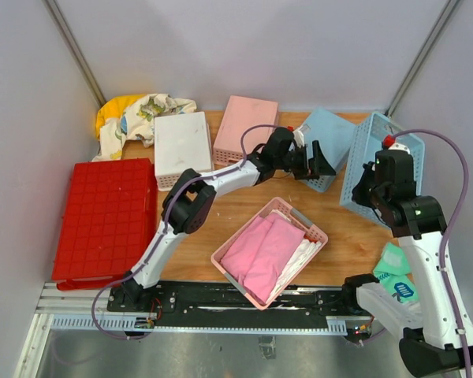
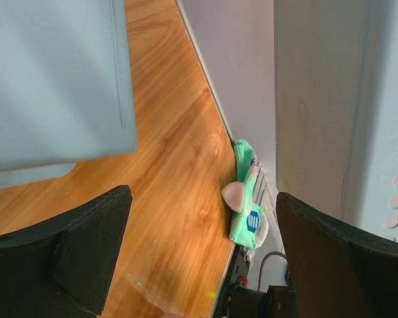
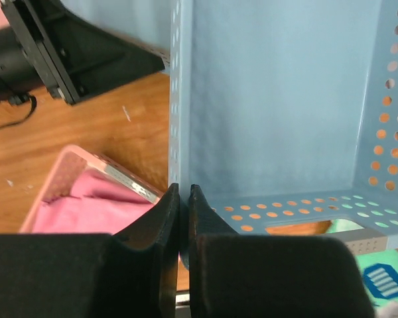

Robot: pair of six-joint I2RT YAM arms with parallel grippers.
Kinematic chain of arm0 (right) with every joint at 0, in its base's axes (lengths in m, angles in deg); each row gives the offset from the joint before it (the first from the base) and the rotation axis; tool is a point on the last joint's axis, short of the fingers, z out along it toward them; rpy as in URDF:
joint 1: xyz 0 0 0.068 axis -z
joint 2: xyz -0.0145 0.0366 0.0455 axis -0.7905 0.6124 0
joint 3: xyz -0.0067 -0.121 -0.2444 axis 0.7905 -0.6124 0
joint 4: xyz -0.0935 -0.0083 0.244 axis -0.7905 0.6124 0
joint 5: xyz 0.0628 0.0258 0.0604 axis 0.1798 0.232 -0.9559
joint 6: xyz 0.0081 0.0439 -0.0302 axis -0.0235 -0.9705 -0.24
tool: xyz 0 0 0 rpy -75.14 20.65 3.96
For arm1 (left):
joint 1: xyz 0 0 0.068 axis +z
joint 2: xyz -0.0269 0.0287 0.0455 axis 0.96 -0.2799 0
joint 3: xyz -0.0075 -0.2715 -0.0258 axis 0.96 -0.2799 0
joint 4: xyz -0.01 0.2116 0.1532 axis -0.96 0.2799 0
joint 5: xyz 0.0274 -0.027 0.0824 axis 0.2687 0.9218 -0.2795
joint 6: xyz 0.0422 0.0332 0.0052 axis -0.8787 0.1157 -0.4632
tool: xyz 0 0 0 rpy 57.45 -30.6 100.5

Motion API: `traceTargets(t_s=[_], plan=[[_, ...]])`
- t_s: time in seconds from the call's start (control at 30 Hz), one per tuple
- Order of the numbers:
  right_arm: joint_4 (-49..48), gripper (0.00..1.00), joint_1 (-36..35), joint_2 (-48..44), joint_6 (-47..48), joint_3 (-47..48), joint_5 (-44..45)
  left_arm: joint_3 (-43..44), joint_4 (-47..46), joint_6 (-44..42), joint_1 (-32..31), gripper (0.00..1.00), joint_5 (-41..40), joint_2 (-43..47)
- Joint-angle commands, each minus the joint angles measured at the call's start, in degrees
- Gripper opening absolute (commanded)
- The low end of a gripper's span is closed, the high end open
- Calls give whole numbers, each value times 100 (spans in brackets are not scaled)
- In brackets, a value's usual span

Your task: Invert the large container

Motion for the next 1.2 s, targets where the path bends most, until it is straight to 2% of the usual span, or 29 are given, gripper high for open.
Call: traceTargets(t_s=[0.0,0.2,0.33,0.47,0.7,0.8,1.0,1.07,1.17], plan=[[-773,1,122,-56,-577,62,-329,-161,423,-511,-3,95,51,957],[-2305,1,1101,-140,-1454,-661,-2098,-1410,3,-440,329,97,-58,2007],[-3819,1,1840,-167,-2334,-1480,-3151,-1629,167,-605,456,97,3,2228],[-5177,1,2146,-45,-3233,-2353,-3822,-1655,261,-738,471,97,131,2266],[-7867,1,2245,477,-4467,-3007,-4486,-1335,682,-1153,572,97,194,2225],[-9139,1,2327,1052,-4846,-3049,-4760,-1313,691,-1206,614,97,218,2251],[-11964,1,2574,2367,-6616,-3335,-5045,-1044,1018,-1459,708,97,300,2217],[-12340,1,2627,2586,-6898,-3469,-5152,-1037,1047,-1489,708,98,296,2256],[-12352,1,2679,2578,-6944,-3777,-5143,-1059,1080,-1515,708,98,321,2286]])
